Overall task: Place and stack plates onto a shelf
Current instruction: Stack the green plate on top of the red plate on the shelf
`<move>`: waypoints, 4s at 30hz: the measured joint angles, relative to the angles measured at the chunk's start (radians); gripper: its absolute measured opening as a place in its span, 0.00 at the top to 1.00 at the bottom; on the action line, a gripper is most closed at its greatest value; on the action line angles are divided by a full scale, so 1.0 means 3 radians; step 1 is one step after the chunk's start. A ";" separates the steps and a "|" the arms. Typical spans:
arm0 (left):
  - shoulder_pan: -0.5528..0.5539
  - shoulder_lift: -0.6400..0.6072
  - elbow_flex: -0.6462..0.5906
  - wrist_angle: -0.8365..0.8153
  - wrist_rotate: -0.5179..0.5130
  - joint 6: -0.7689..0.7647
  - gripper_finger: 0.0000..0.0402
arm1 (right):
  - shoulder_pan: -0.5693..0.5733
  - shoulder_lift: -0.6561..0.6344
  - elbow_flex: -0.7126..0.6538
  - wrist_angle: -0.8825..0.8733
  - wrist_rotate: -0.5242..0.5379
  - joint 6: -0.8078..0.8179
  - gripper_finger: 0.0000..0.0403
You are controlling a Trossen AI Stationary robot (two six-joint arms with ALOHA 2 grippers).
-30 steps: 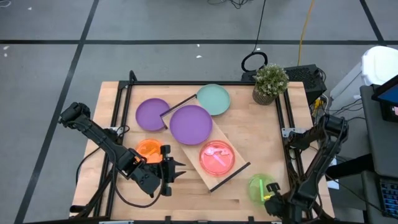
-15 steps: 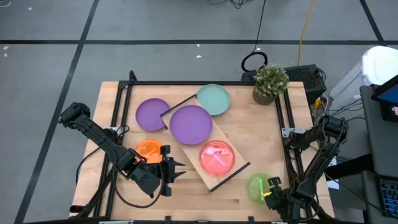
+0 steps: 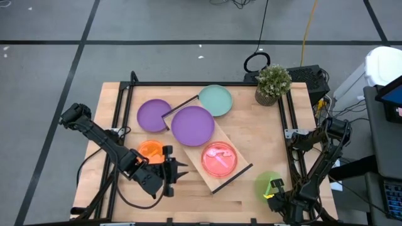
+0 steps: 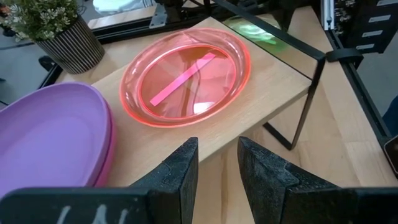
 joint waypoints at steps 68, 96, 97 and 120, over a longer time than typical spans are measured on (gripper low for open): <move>-0.0334 0.0000 -0.0553 -0.0227 0.0101 -0.1591 0.70 | -0.1305 -0.0633 0.1777 -0.3125 0.2080 -0.1672 1.00; -0.0655 0.0000 -0.0595 -0.0217 0.0090 -0.1912 0.70 | -0.1950 -0.0618 0.1661 -0.1165 0.1016 -0.4381 1.00; -0.0655 0.0000 -0.0595 -0.0219 0.0090 -0.1900 0.70 | -0.1962 -0.0618 0.1626 -0.1117 0.1018 -0.4433 1.00; -0.0621 0.0000 -0.0595 -0.0221 0.0053 -0.1651 0.70 | -0.1968 -0.0626 0.1339 -0.0638 0.1030 -0.4778 0.74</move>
